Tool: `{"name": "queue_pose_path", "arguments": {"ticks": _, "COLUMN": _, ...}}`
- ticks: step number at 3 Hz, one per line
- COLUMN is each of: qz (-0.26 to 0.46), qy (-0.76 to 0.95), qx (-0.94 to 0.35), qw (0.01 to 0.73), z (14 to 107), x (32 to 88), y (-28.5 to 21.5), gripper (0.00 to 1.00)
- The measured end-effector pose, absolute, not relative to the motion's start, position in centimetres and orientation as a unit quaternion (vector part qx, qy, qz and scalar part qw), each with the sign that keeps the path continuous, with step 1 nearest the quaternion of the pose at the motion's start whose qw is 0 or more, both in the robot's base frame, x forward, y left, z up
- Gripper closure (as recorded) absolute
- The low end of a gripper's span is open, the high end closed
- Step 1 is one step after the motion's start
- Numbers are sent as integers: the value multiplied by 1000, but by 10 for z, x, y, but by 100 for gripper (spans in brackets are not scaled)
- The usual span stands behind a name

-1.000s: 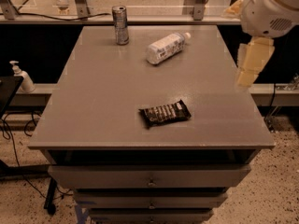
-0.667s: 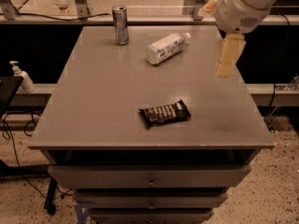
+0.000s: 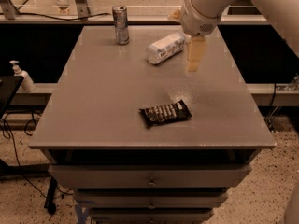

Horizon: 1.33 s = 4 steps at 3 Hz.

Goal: Pick blue plastic bottle

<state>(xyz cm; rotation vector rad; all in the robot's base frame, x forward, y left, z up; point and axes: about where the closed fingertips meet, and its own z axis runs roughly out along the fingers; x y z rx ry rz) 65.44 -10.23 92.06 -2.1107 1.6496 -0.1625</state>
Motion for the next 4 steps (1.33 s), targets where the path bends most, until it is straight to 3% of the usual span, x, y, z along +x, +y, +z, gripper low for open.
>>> {"name": "queue_pose_path", "arguments": {"ticks": 3, "qz": -99, "qy": 586, "qx": -785, "qw": 171, "z": 866, "x": 765, "y": -88, "gripper": 0}}
{"name": "queue_pose_path", "arguments": {"ticks": 4, "qz": -99, "qy": 586, "qx": -791, "qw": 145, "z": 846, "x": 781, "y": -91, "gripper": 15}}
